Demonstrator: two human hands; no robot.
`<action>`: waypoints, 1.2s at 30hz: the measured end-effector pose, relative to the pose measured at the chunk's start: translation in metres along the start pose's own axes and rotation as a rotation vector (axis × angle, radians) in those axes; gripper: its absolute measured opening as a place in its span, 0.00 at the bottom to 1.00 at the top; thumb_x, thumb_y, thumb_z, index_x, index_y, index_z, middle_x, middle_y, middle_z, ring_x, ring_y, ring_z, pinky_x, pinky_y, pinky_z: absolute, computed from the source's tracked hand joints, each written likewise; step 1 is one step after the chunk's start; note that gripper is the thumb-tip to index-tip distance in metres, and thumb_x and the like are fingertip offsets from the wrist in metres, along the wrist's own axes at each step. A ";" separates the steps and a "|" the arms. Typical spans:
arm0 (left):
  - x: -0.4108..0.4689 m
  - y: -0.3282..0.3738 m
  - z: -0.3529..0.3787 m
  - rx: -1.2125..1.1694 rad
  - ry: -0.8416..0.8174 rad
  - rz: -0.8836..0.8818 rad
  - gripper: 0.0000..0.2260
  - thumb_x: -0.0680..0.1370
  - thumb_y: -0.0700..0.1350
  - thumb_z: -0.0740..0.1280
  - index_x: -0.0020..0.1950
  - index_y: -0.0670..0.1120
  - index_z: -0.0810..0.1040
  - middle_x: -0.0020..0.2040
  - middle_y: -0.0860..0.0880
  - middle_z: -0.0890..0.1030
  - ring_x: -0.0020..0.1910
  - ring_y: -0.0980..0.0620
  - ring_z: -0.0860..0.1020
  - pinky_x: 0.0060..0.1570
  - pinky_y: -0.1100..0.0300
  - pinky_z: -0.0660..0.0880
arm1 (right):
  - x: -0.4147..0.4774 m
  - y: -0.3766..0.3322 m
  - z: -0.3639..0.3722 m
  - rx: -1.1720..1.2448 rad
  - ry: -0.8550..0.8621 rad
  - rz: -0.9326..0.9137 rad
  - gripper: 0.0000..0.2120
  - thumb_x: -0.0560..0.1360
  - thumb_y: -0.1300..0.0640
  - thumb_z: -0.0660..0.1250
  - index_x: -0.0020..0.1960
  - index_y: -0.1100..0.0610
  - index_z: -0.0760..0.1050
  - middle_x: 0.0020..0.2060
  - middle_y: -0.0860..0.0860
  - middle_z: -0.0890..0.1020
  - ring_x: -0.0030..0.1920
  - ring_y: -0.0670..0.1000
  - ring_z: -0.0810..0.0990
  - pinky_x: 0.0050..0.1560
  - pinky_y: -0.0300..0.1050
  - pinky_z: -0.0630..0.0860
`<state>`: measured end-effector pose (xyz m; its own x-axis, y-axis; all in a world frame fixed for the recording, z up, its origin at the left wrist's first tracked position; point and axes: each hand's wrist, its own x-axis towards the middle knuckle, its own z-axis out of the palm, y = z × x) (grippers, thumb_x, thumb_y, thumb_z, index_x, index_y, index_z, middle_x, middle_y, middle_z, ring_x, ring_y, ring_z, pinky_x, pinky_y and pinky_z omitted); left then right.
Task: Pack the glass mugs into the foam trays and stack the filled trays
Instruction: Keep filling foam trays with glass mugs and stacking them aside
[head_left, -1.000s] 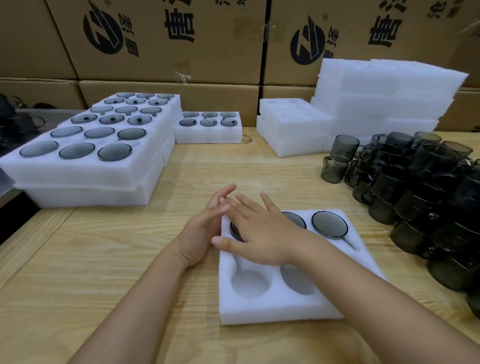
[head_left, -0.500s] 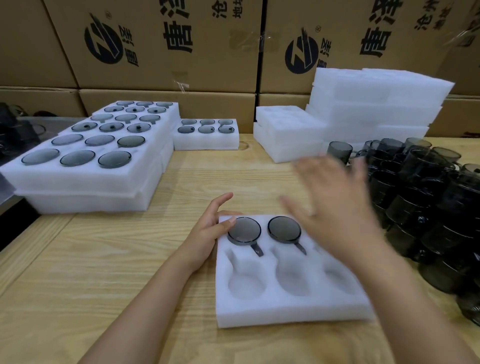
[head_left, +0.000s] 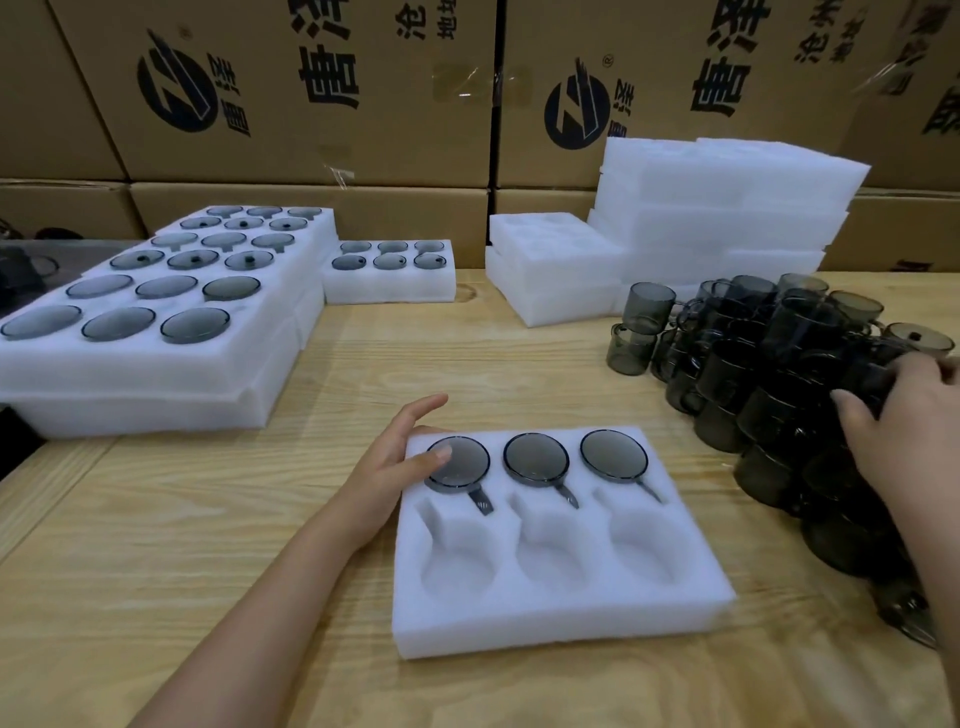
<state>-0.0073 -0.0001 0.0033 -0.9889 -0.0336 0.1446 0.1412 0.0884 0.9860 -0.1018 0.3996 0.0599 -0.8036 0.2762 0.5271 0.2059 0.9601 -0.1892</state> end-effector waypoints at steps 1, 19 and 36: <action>-0.001 0.000 -0.001 -0.006 -0.019 -0.007 0.30 0.66 0.55 0.71 0.68 0.58 0.70 0.53 0.57 0.81 0.54 0.52 0.80 0.46 0.62 0.76 | 0.001 -0.002 -0.002 0.018 0.004 0.000 0.22 0.68 0.37 0.58 0.53 0.52 0.63 0.52 0.65 0.75 0.46 0.69 0.75 0.43 0.66 0.76; 0.010 -0.006 0.023 0.181 0.176 0.055 0.17 0.76 0.50 0.70 0.63 0.59 0.72 0.30 0.63 0.75 0.32 0.65 0.74 0.36 0.75 0.69 | -0.065 -0.113 -0.060 0.881 -0.237 -0.313 0.08 0.64 0.55 0.77 0.37 0.52 0.78 0.50 0.46 0.74 0.50 0.39 0.71 0.55 0.27 0.63; -0.041 0.056 0.140 1.223 -0.238 0.279 0.53 0.71 0.71 0.60 0.72 0.46 0.25 0.77 0.50 0.34 0.75 0.58 0.35 0.73 0.50 0.33 | -0.071 -0.084 -0.034 1.217 -0.416 -0.309 0.18 0.57 0.42 0.73 0.39 0.50 0.71 0.47 0.40 0.79 0.45 0.39 0.77 0.46 0.33 0.73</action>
<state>0.0348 0.1457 0.0410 -0.9344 0.3013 0.1899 0.3358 0.9230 0.1879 -0.0431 0.3009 0.0660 -0.8819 -0.1891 0.4319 -0.4695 0.2689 -0.8410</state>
